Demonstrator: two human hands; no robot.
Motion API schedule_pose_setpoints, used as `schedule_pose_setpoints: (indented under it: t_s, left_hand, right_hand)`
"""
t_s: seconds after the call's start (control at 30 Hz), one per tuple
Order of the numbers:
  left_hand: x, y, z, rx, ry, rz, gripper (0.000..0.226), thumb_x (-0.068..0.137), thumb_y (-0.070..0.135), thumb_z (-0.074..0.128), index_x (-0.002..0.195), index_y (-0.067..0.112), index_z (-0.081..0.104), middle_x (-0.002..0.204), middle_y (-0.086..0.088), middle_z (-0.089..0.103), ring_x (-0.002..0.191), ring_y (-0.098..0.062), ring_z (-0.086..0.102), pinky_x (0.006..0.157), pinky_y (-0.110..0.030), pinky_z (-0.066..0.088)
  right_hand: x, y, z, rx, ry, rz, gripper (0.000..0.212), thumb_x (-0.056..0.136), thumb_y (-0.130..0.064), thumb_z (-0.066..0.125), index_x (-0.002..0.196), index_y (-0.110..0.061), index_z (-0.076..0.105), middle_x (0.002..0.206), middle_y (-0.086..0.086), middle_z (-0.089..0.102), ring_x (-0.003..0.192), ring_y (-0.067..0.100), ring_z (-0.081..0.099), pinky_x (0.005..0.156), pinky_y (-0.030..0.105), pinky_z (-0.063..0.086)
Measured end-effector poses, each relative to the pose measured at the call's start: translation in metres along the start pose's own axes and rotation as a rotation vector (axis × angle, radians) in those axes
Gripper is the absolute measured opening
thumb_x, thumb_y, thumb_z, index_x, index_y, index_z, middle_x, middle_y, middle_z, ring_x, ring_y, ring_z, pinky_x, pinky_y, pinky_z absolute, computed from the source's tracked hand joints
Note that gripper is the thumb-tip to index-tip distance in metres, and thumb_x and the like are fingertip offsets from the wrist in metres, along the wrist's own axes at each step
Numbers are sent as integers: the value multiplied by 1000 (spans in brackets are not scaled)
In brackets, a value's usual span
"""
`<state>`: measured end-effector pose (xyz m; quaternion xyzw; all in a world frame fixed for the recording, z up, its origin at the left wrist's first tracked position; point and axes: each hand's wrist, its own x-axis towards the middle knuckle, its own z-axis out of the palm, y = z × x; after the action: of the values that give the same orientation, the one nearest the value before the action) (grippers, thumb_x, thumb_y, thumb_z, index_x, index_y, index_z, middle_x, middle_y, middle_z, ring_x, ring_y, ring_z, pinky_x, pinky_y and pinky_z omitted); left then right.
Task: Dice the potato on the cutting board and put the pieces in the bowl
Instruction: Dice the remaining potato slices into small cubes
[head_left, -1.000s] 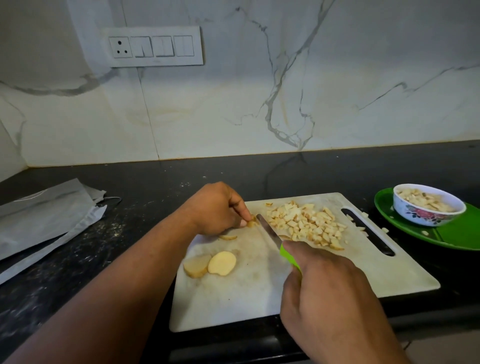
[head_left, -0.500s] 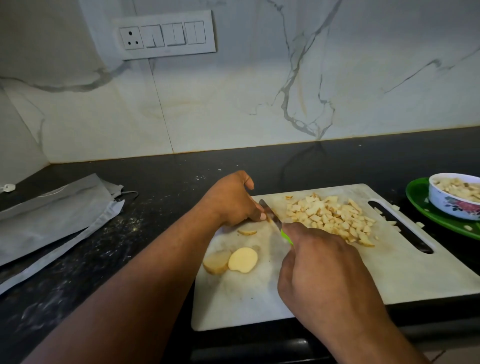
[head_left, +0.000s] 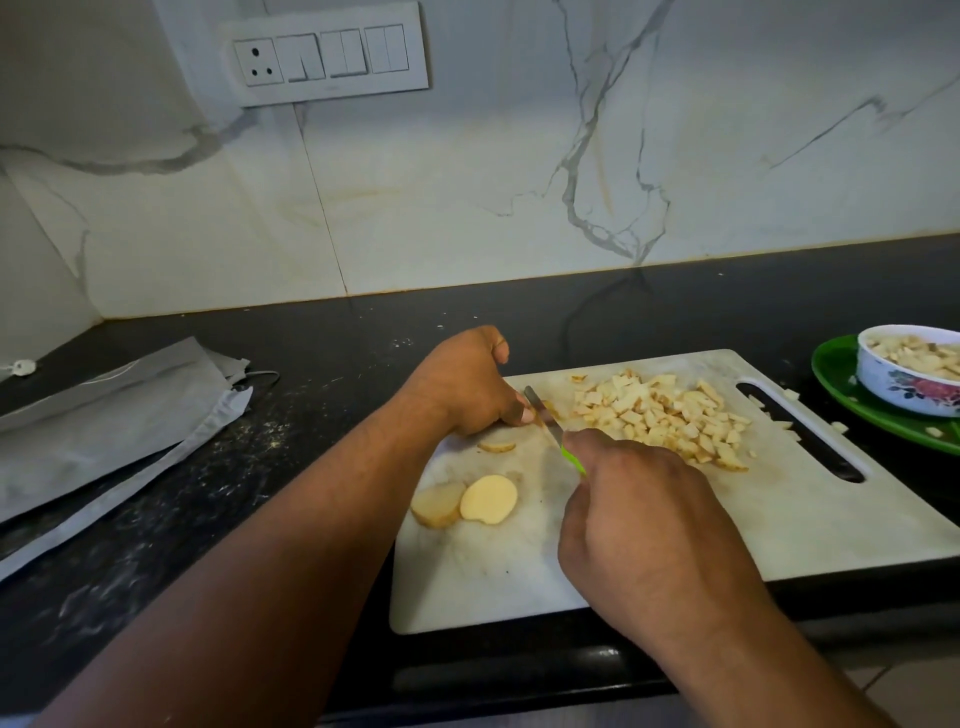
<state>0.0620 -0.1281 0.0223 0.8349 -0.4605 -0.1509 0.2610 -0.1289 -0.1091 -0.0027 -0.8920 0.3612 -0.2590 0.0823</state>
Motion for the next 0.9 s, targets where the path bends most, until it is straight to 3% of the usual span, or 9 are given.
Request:
schedule_pose_setpoints:
  t_s: [0.27,0.4,0.47,0.57,0.73,0.8,0.9]
  left_hand:
    - [-2,-3,0,-11,0,46,44,77,25,91,102,26,55,93,1,73,91,-16,69,85,-34,56]
    - [-6,-12,-8,-97,-115,140,40,85,18,86,115,31,63,83,8,79,82,-5,75,88,-27,56]
    - [-7,-13,-11,-109,-141,176,41,89,18,82,121,35,63,85,8,80,81,-4,75,83,-24,55]
    - [-4,-12,-9,-122,-55,185,33,94,21,77,120,36,65,82,8,79,80,-6,75,82,-27,58]
    - [0,-21,-26,-214,112,190,3,94,29,76,97,29,74,76,9,76,75,-7,72,82,-34,60]
    - [-6,-21,-37,-86,-7,243,8,90,34,80,91,26,77,72,13,72,69,-3,66,79,-31,55]
    - [-23,-13,-51,56,-328,315,16,82,34,86,92,25,77,67,12,70,66,-8,67,85,-32,55]
  right_hand:
    - [-30,5,-21,-7,-42,-27,43,94,-29,45,137,-34,44,102,-11,61,88,8,55,76,18,43]
    - [-40,6,-30,-4,-22,-10,44,95,-32,43,138,-41,36,93,-15,51,82,7,45,74,17,38]
    - [-39,6,-31,1,19,1,43,95,-32,43,137,-40,37,95,-15,55,82,7,46,77,18,43]
    - [-30,-1,-28,13,87,9,40,95,-32,45,134,-37,41,97,-13,59,81,7,48,78,18,45]
    - [-13,-16,-6,11,39,-32,37,91,-25,49,128,-30,47,89,-9,59,75,11,53,63,21,40]
    - [-12,-10,-6,-4,36,-10,39,91,-25,49,129,-30,48,83,-10,56,71,9,51,60,19,37]
    - [-17,8,-15,-33,80,32,37,93,-28,49,130,-32,49,74,-13,45,65,5,43,55,15,29]
